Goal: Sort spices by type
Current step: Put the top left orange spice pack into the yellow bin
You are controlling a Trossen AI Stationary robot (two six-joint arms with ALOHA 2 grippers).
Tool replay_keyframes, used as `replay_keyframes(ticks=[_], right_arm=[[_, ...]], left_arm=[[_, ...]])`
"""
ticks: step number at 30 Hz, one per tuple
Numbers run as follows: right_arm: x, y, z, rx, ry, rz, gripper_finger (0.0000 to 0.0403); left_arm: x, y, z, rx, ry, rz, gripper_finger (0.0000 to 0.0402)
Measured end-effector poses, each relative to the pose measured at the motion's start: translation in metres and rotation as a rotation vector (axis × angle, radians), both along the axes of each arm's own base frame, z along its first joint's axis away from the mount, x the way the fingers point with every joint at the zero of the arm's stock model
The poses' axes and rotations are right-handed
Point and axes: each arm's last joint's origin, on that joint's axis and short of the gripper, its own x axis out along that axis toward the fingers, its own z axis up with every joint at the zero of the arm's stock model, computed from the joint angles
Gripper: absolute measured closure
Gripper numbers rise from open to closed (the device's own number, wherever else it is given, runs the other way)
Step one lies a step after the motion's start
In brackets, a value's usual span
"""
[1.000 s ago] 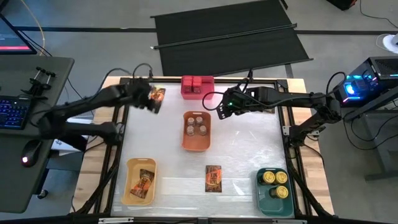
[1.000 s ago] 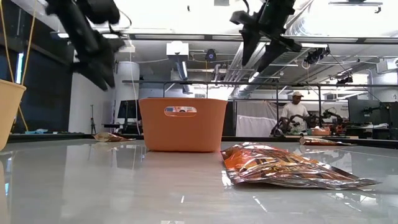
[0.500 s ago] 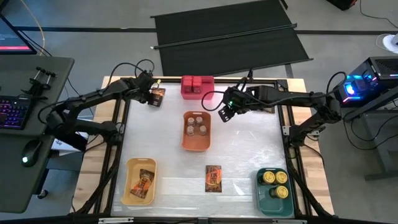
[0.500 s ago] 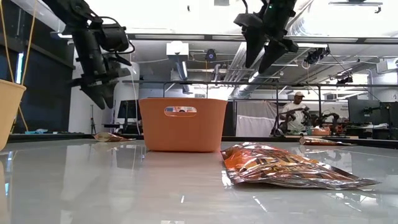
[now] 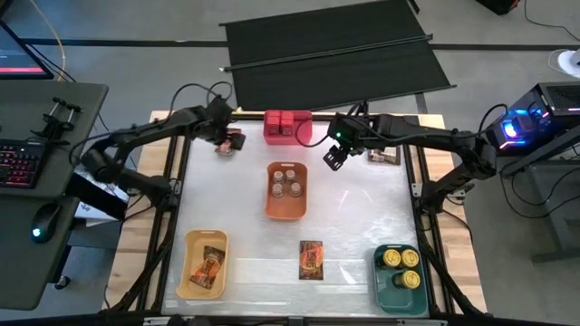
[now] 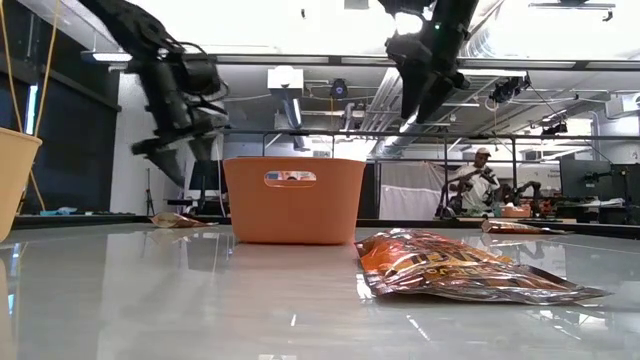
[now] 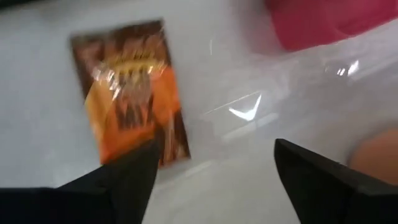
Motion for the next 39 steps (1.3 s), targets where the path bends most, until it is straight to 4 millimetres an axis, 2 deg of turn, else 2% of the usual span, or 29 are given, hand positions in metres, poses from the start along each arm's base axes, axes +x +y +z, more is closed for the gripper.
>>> replay_keyframes(ticks=[3,7,12,16,19,25,30,39], right_arm=[[-0.001,-0.004,0.000,0.006,-0.003,-0.020,0.0190],[-0.002,-0.007,0.000,0.035,-0.012,-0.033,0.0190],[-0.002,-0.007,0.000,0.052,-0.029,-0.065,0.0190],[-0.001,-0.008,0.001,0.055,-0.053,-0.084,0.0190],[0.002,-0.008,0.002,0.047,-0.081,-0.082,0.0190],[0.003,-0.009,0.003,0.042,-0.100,-0.082,0.0190],[0.003,-0.009,0.003,0.049,-0.107,-0.101,0.0190],[0.003,-0.009,0.003,0.050,-0.108,-0.105,0.0190]], left_arm=[[0.014,0.017,-0.003,0.015,0.050,-0.087,0.0076],[0.026,0.030,-0.002,-0.016,0.066,-0.067,0.0072],[0.028,0.030,-0.009,-0.039,0.106,-0.073,0.0071],[0.022,0.035,-0.014,-0.029,0.171,0.060,0.0071],[0.018,0.041,-0.026,-0.024,0.210,0.138,0.0071],[0.019,0.051,-0.052,-0.126,0.215,0.147,0.0071],[0.021,0.054,-0.064,-0.097,0.289,0.173,0.0071],[0.021,0.054,-0.067,-0.064,0.357,0.137,0.0083]])
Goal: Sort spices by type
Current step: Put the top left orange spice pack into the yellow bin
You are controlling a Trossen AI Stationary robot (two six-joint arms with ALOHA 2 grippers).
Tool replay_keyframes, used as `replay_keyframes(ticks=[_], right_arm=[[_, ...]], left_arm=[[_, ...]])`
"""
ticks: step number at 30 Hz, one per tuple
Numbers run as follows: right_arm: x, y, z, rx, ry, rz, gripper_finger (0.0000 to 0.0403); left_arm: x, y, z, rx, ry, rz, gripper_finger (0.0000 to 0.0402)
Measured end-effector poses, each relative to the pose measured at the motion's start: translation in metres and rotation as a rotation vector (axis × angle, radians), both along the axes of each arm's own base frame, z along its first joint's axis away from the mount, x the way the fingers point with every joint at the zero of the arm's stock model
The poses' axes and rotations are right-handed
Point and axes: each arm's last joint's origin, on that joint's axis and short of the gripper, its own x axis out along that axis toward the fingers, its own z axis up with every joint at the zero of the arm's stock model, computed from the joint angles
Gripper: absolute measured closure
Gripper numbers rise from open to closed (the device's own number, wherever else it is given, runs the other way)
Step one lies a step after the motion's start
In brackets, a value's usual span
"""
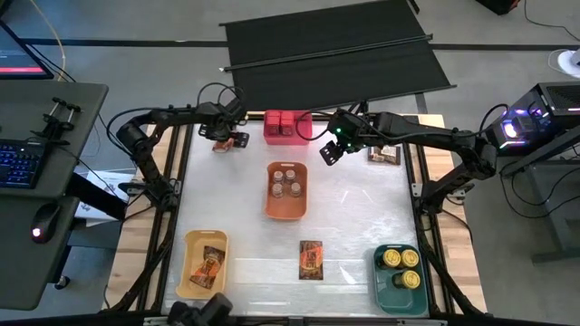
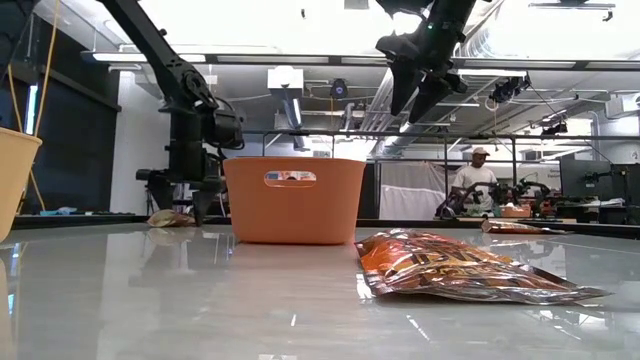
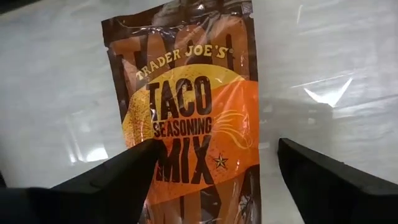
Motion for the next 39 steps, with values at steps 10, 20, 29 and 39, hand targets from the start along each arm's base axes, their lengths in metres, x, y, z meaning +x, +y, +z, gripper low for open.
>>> replay_keyframes(ticks=[10,20,29,39], right_arm=[[0.000,0.000,0.000,-0.013,0.005,-0.003,0.0190],[0.001,-0.001,0.001,-0.021,-0.003,0.005,0.0190],[0.009,-0.008,0.003,-0.073,-0.063,0.050,0.0190],[0.017,-0.027,-0.012,-0.047,-0.044,0.124,0.0190]], left_arm=[[-0.001,-0.007,0.006,0.003,0.053,-0.054,0.0341],[-0.018,-0.040,0.090,0.145,-0.163,-0.101,0.0394],[-0.051,-0.179,0.156,0.001,-0.372,-0.081,0.0399],[-0.052,-0.311,0.146,-0.220,-0.389,0.099,0.0401]])
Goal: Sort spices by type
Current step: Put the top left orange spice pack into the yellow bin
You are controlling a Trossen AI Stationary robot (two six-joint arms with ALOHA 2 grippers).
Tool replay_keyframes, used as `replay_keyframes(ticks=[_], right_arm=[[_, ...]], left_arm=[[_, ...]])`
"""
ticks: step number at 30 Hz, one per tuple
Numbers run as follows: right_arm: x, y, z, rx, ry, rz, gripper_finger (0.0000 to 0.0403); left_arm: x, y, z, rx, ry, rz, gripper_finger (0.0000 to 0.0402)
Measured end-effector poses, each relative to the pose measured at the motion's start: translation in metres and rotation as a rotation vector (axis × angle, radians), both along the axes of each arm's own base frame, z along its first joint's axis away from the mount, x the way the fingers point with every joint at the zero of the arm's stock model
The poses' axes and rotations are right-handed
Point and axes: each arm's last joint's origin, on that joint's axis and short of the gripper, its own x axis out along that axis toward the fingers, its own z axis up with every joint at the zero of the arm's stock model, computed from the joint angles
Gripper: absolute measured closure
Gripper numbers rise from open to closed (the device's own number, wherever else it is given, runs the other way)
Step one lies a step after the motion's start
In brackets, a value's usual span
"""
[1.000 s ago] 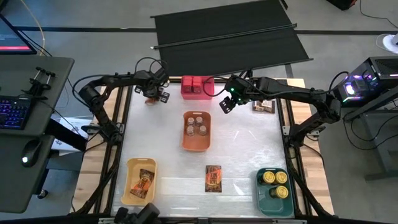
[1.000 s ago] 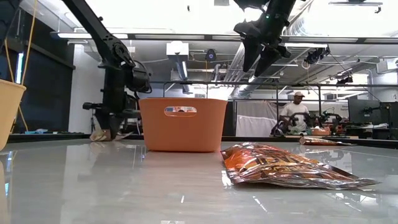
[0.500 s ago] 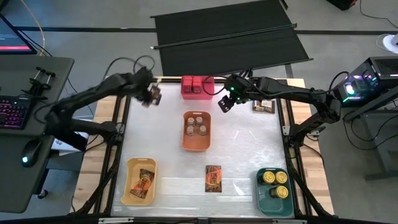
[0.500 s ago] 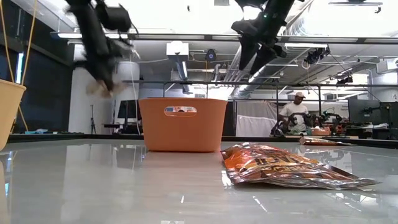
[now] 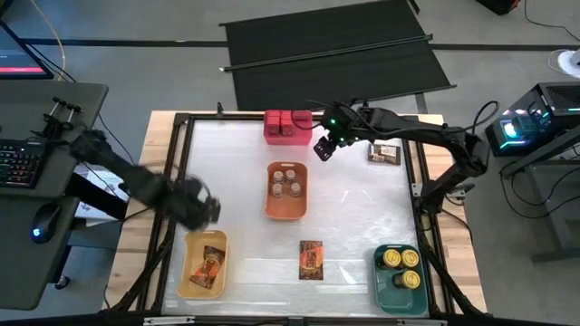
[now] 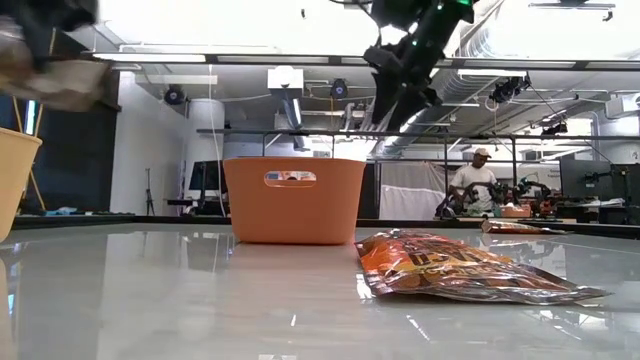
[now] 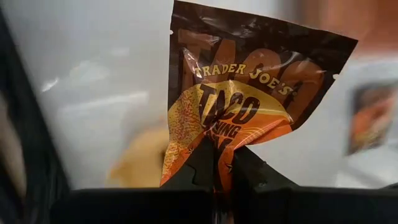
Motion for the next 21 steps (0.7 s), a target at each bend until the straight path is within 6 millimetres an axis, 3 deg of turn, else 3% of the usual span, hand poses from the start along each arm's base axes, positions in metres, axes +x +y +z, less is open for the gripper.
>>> replay_keyframes(ticks=[5,11,21], right_arm=[[0.004,-0.008,-0.011,0.046,0.023,0.037,0.0190],[0.008,-0.015,-0.022,0.070,0.049,0.028,0.0190],[0.009,-0.016,-0.023,0.068,0.052,0.037,0.0190]], left_arm=[[0.005,-0.051,-0.004,-0.061,0.116,-0.009,0.0401],[0.014,-0.092,-0.010,-0.067,0.171,0.021,0.0401],[0.038,-0.128,-0.046,-0.140,0.289,-0.043,0.0384]])
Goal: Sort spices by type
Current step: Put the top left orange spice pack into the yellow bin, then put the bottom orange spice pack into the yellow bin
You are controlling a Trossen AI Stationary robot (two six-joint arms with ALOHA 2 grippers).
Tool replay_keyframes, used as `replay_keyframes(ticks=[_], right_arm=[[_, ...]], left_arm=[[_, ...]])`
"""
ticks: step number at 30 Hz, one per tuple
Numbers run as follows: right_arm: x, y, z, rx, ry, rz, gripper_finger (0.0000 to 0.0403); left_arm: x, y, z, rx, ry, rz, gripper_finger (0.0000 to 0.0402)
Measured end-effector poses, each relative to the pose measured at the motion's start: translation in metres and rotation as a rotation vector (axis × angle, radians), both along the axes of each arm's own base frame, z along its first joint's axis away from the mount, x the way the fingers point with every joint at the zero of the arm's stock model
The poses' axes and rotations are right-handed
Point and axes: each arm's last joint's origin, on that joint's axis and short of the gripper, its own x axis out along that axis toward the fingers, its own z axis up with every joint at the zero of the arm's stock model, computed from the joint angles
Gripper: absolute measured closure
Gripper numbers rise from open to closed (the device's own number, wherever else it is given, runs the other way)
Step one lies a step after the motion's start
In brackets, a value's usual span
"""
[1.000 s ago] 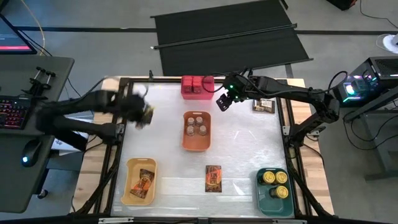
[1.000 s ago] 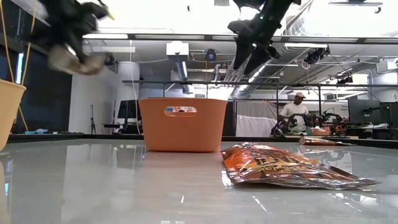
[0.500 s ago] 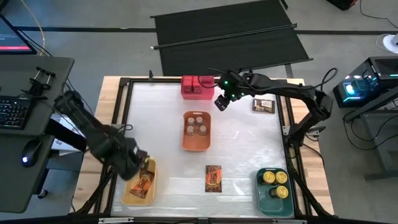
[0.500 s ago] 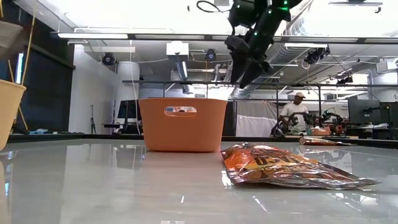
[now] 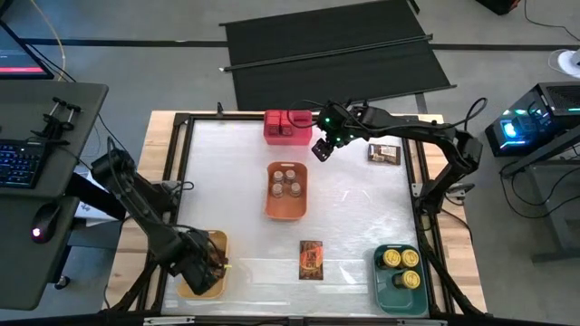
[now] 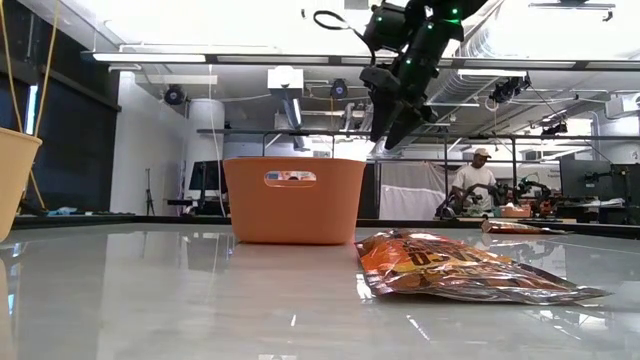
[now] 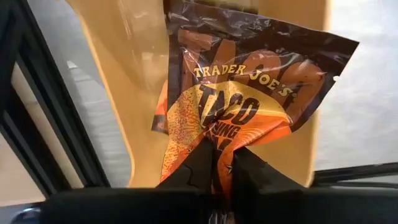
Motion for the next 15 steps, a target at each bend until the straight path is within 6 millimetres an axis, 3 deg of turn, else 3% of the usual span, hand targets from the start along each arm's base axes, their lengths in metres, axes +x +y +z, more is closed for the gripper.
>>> replay_keyframes(ticks=[15], right_arm=[[-0.0003,0.0010,-0.0004,0.020,0.000,0.022,0.0190]], left_arm=[[0.0012,0.0009,-0.0035,0.014,0.027,-0.030,0.0243]])
